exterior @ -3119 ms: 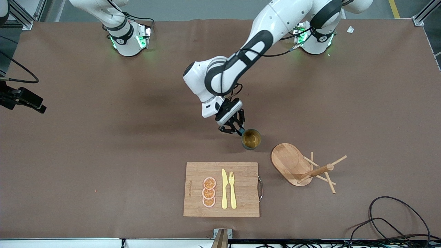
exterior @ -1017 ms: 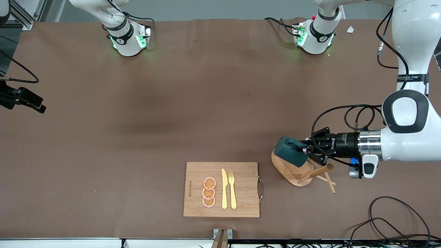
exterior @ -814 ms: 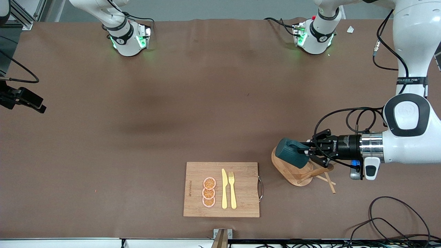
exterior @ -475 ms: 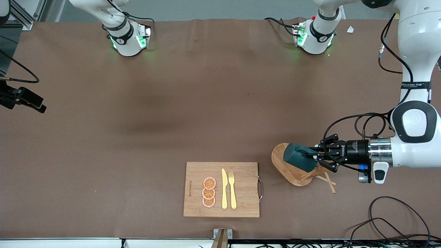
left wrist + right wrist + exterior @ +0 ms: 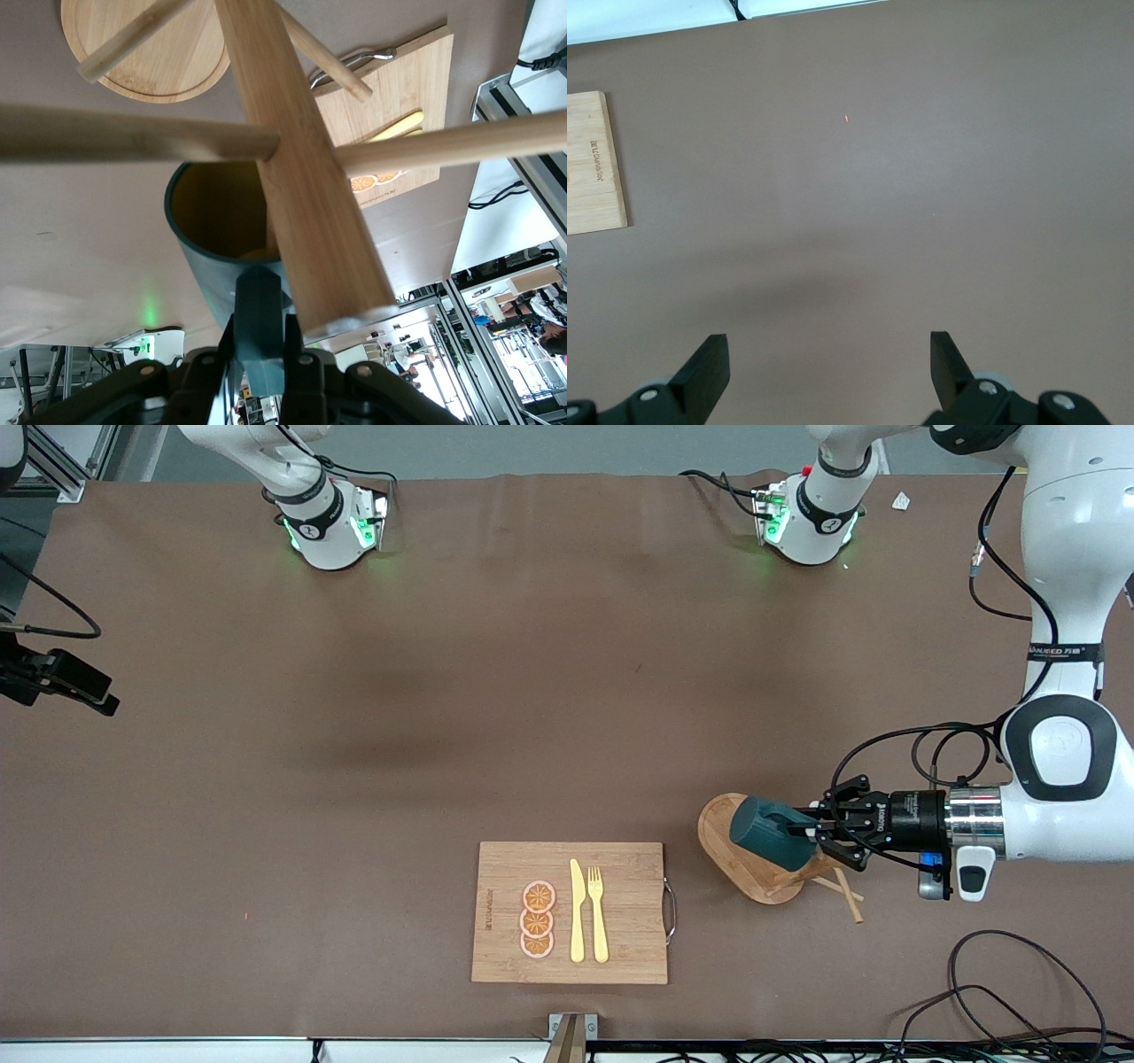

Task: Pass cup and hang on rack
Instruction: 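Hook the mug onto a rack peg with the left gripper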

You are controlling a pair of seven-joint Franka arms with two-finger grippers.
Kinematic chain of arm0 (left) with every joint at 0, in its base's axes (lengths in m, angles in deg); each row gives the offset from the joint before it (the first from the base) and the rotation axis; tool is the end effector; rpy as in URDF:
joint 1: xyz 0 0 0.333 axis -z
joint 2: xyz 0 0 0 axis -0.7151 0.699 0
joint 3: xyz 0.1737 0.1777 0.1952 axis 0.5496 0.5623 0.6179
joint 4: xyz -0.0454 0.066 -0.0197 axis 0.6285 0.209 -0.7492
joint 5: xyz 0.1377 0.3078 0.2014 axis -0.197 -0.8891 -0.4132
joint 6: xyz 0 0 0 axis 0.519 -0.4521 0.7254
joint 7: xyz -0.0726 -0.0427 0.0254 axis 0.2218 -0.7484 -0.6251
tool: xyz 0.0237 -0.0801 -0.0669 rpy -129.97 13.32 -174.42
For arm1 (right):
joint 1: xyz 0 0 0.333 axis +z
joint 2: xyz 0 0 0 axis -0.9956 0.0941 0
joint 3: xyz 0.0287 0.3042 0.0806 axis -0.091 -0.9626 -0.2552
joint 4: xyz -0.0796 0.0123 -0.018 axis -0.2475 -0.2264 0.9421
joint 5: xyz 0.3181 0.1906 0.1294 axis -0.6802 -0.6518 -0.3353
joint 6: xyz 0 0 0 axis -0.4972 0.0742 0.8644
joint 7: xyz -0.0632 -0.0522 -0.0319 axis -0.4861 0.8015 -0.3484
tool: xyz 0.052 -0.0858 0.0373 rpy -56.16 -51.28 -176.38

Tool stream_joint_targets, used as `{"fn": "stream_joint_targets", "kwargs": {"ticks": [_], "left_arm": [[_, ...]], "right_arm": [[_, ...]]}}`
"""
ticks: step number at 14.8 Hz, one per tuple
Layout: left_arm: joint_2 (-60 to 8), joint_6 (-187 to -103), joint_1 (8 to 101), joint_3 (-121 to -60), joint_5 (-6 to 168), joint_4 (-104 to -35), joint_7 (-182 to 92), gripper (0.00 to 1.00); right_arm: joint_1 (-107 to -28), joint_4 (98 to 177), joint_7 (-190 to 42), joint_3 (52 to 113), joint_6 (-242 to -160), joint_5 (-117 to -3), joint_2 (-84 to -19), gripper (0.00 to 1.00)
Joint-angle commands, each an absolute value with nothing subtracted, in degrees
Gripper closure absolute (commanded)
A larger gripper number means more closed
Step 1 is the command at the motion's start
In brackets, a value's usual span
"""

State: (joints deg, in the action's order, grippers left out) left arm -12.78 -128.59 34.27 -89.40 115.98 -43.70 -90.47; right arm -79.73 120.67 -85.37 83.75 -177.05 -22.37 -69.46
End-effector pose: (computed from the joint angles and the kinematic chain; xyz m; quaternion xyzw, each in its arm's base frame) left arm 0.7178 -0.0804 0.3781 0.7632 0.4569 -0.2925 0.3510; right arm 0.5884 -0.0166 0.6401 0.9968 -0.0708 0.0367 0.0099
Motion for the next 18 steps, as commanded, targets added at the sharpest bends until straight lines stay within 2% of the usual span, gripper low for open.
{"fn": "stream_joint_targets", "kwargs": {"ticks": [1, 6, 7, 9, 11, 13, 14, 18], "left_arm": [[-12.6, -129.2, 34.0, -89.7, 117.4, -43.2, -89.7, 0.97], [-12.6, -130.1, 34.0, -89.5, 117.4, -43.1, -90.1, 0.95], [-12.6, -130.1, 34.0, -89.5, 117.4, -43.1, -90.2, 0.92], [-12.6, -130.1, 33.9, -89.4, 117.4, -43.1, -90.0, 0.79], [-12.5, -130.1, 33.2, -89.4, 117.4, -43.1, -90.0, 0.6], [-12.8, -130.7, 33.1, -89.5, 117.4, -43.0, -91.0, 0.23], [-13.3, -130.7, 33.2, -89.7, 117.4, -43.0, -91.0, 0.0], [-16.4, -130.3, 33.6, -90.1, 116.8, -43.0, -94.0, 0.0]], "right_arm": [[-80.2, 120.7, -86.5, 83.0, -176.6, -21.2, -69.9, 0.0], [-80.2, 120.7, -86.5, 83.0, -176.6, -21.2, -69.9, 0.0], [-80.2, 120.7, -86.5, 83.0, -176.6, -21.1, -69.9, 0.0], [-80.2, 120.7, -86.5, 83.0, -176.7, -21.1, -69.9, 0.0], [-80.2, 120.7, -86.5, 83.0, -176.7, -21.1, -69.9, 0.0], [-80.2, 120.7, -86.5, 83.0, -176.7, -21.2, -69.9, 0.0], [-80.2, 120.7, -86.5, 83.0, -176.7, -21.2, -69.9, 0.0], [-80.1, 120.7, -86.5, 83.0, -176.7, -21.1, -69.9, 0.0]]}}
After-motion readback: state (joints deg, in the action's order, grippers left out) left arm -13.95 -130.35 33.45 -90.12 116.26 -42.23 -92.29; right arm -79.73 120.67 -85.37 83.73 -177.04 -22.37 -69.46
